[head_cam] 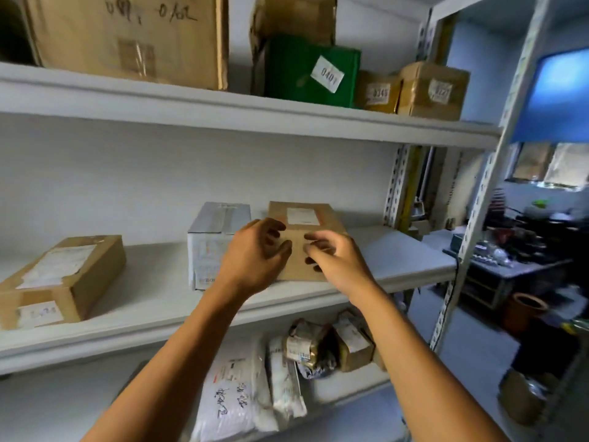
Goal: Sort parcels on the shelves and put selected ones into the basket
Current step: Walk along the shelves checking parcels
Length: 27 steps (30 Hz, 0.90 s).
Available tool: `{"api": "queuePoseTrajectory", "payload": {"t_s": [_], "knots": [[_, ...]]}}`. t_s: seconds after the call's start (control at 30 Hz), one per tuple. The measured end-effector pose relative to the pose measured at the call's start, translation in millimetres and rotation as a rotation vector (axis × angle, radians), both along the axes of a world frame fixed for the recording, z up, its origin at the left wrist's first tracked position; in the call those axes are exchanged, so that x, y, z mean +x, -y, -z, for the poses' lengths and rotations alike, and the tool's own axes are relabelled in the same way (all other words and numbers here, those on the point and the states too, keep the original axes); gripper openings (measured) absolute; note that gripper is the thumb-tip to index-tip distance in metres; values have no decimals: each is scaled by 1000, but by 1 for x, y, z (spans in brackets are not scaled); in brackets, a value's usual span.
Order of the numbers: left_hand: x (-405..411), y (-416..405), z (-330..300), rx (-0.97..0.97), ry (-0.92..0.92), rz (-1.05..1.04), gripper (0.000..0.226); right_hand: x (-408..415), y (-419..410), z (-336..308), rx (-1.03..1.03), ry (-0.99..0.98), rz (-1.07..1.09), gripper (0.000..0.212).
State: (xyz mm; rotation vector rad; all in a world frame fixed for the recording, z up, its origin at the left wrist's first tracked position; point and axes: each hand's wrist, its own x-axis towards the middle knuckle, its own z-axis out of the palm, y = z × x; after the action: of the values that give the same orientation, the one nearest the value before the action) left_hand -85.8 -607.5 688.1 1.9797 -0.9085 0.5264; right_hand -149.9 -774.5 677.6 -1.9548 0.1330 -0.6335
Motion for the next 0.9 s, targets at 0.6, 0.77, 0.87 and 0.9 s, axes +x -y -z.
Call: {"api": "queuePoseTrajectory", "payload": {"t_s": [0.6,0.77,0.87,0.9], "knots": [[-3,246,-152,-156,405,144,28,11,242,-168,-202,638,572,64],[13,261,-170,-149,481,77,23,43,260,-246,-193,191,436,136],[25,260,-169,-147,501,71,20,63,271,-262,-170,133,328,136],[27,260,-170,-153,505,73,21,66,274,-263,-157,152,315,135]]}}
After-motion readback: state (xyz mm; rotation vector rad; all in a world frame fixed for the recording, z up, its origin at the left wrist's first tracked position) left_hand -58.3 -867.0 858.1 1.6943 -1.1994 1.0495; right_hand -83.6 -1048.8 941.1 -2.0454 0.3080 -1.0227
